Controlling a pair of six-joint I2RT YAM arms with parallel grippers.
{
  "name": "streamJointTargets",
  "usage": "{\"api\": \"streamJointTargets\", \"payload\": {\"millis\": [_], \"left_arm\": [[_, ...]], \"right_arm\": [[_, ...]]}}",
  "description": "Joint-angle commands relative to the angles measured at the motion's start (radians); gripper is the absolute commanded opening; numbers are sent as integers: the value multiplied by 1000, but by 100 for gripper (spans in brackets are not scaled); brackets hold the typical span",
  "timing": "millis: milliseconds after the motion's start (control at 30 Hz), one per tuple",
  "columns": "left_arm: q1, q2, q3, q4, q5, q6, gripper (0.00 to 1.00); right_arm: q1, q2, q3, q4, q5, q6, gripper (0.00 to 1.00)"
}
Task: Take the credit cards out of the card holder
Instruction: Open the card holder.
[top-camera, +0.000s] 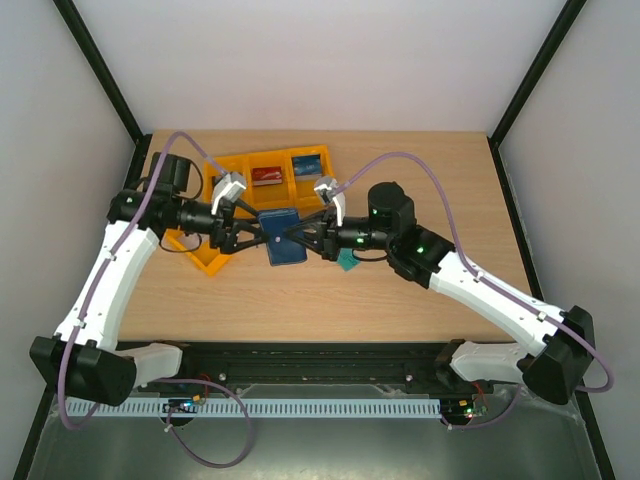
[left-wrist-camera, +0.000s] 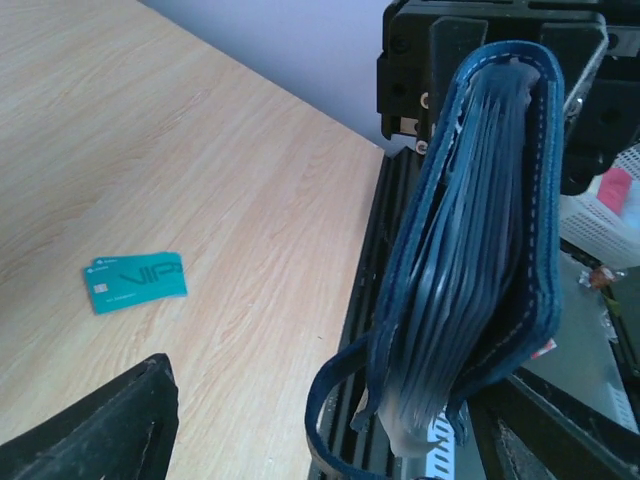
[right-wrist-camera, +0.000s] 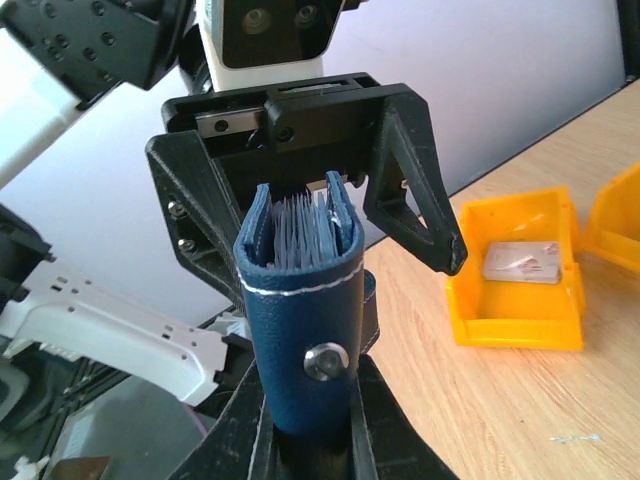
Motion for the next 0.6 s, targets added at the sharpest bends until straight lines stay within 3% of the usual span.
{"api": "streamJointTargets", "payload": {"millis": [0, 200, 567], "left_arm": [[54, -25, 9, -175, 96, 260, 76], [85, -38, 21, -287, 164, 406, 53], [91, -51, 40, -337, 253, 446, 64]], "right_arm": [[5, -60, 1, 102, -140, -38, 2], [4, -61, -3, 118, -168, -23, 2], [5, -61, -25, 185, -155, 37, 2]]}}
